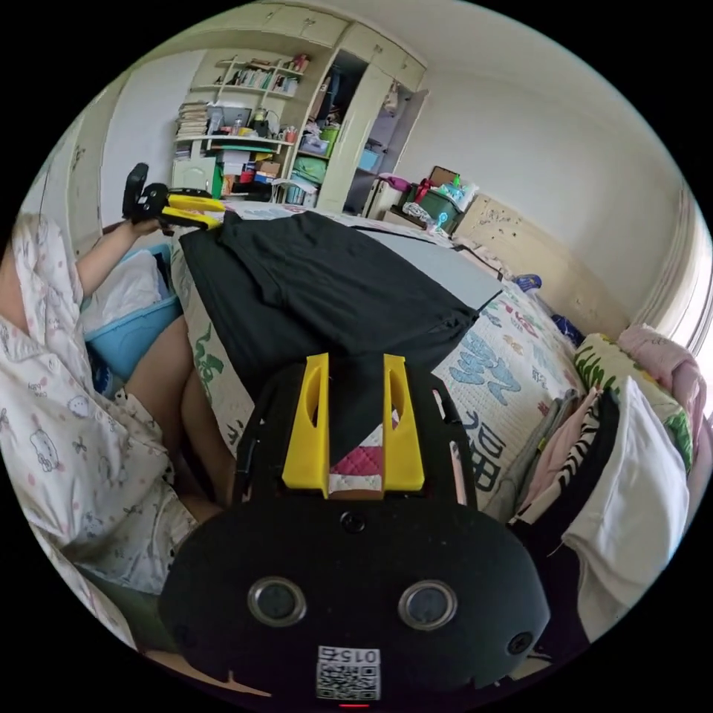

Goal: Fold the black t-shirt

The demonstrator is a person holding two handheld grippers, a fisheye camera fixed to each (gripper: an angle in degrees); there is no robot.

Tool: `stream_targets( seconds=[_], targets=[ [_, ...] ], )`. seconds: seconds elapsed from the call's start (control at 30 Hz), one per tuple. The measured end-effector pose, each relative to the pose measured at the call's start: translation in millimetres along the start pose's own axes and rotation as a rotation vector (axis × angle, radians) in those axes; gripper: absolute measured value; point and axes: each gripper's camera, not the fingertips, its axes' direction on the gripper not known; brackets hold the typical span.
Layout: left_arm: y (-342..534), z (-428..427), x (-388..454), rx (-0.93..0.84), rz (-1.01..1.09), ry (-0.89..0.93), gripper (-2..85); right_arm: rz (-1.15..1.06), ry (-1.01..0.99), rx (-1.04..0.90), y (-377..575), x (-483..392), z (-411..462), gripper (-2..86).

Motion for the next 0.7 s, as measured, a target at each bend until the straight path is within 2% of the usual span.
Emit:
stream_targets(
  seconds=[0.1, 0.23, 0.43, 0.7],
  targets=[
    [-12, 13, 15, -0.05, 0.021, -0.077, 8.7, -0.032, 0.037, -0.018, -30, -20, -3, 13.1],
    [-26, 16, 34, -0.051, 0.061, -0.09, 8.4, -0.05, 0.018, -0.027, -65, -27, -9, 13.2],
    [-59, -5, 48, -0.041, 0.042, -0.125, 2.2, -0.041, 0.0, 0.001, -121, -20, -48, 13.1],
    [-135, -102, 34, 0.041, -0.059, -0.089, 0.4, 0.018, -0.092, 0.107, -218, 32, -197, 11.9]
  ],
)
